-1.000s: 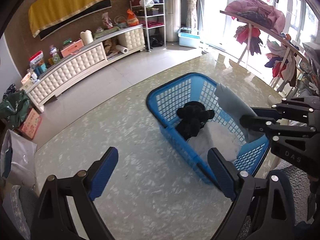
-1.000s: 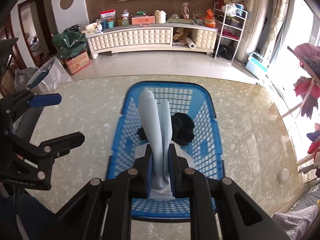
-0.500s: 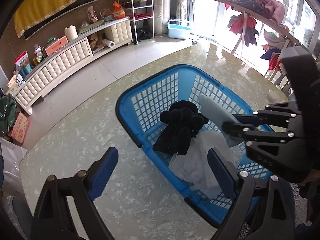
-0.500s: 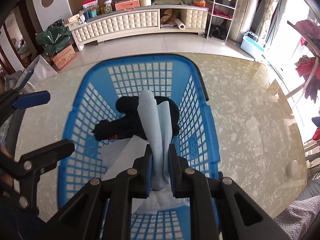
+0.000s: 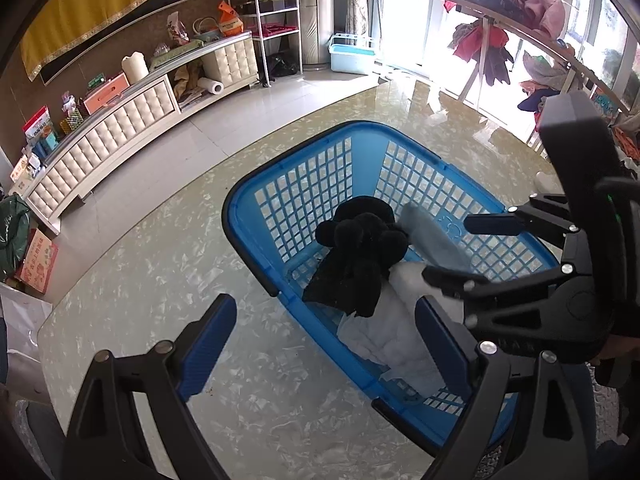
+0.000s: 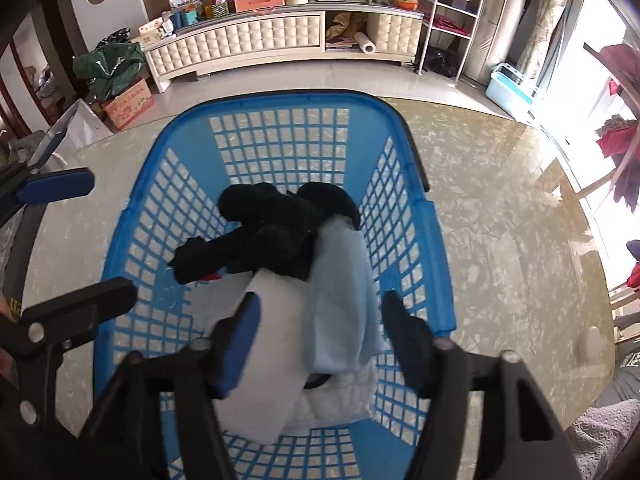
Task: Organize soft objects
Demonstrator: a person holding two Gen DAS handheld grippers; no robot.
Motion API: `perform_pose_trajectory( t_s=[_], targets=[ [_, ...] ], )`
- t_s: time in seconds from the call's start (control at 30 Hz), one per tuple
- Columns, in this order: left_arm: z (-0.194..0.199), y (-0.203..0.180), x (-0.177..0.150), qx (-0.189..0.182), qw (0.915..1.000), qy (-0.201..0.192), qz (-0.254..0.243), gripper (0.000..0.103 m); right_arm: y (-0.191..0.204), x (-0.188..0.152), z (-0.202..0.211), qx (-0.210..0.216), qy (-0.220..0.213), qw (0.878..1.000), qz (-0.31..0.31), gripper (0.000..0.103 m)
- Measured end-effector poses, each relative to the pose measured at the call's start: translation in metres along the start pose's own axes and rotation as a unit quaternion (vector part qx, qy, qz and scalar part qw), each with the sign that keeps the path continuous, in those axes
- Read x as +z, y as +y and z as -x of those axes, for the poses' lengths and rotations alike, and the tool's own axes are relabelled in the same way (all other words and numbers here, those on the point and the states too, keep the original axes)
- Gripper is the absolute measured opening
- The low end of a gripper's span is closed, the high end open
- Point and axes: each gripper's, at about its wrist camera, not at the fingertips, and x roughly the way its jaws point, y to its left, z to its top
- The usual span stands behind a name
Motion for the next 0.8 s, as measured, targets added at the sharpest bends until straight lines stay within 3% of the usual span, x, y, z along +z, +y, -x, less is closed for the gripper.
perform_pose_trajectory(
  t_s=[0.1, 0.17, 0.2, 0.23, 0.63, 0.8],
  targets=[
    [0.001, 0.002, 0.001, 0.002, 1.0, 0.0, 0.002, 0.09, 0.002, -0.004, 0.001, 0.002, 0.001, 1.0, 0.006, 0.078],
    [0.003, 0.003, 0.001, 0.001, 1.0, -0.004, 0.003, 0.09, 0.002, -0.007, 0.004, 0.001, -0.005, 1.0, 0.012, 0.089],
    [0.004, 0.003, 0.001, 0.002, 1.0, -0.005, 0.004, 0.09, 0.003, -0.008, 0.008, -0.008, -0.011, 1.0, 0.015, 0.101],
    [0.004, 0.004, 0.0, 0.002, 1.0, -0.006, 0.005, 0.09, 0.004, -0.01, 0.011, -0.013, -0.02, 1.0, 0.018, 0.102],
    [0.025, 0.003, -0.018, 0.0, 0.9998, -0.019, 0.005, 0.09, -0.001, -0.033, 0.052, -0.028, -0.06, 0.998, -0.008, 0.103],
    [0.05, -0.004, -0.031, -0.012, 0.9987, -0.049, 0.002, 0.09, 0.005, -0.049, 0.078, -0.026, -0.095, 0.995, -0.018, 0.103]
  ],
)
